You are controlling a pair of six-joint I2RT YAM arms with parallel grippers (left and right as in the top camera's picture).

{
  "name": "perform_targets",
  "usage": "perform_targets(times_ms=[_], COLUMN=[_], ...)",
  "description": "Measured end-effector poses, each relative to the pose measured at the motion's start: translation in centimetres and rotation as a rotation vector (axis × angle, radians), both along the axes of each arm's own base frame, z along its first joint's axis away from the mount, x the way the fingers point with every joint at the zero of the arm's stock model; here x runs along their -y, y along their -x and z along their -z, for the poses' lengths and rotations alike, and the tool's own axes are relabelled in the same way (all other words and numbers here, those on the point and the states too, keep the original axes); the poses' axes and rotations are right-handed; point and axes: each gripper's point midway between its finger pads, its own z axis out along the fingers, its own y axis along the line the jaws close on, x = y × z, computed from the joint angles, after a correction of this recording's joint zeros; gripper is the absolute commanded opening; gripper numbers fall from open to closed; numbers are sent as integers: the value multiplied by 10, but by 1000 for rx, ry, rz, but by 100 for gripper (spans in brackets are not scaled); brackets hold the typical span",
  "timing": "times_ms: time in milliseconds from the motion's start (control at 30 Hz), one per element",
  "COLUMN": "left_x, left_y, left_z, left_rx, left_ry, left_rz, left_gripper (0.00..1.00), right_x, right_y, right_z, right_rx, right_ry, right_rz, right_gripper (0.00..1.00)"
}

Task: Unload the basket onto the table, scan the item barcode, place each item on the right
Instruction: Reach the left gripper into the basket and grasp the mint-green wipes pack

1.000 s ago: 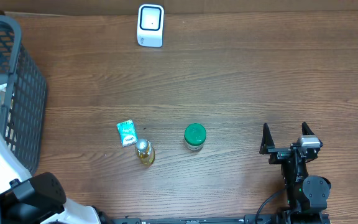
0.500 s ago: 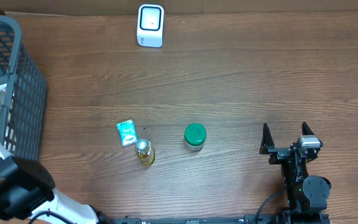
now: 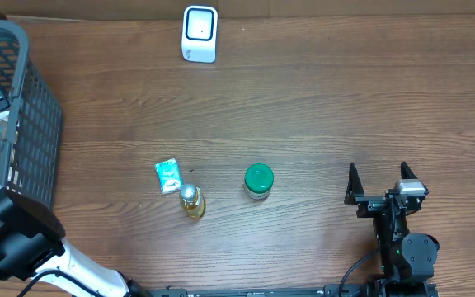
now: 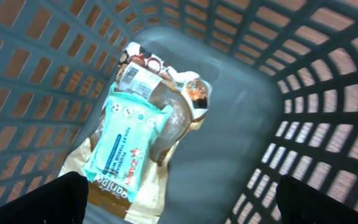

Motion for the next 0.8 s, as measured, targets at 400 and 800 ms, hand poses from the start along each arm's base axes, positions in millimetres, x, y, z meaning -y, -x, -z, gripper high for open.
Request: perform_targets(times_ms=[400,800], left_x=[-27,-41], left_y=[14,24], left_z=[27,99], left_rx=[-71,-216], left_ry=[2,90], left_rz=[46,119], left_gripper=[100,99], right_x=[0,0], right_y=[0,0], right_z=[0,0], right_rx=[0,1], right_ry=[0,0], right_rz=[0,0], right_gripper=[100,100])
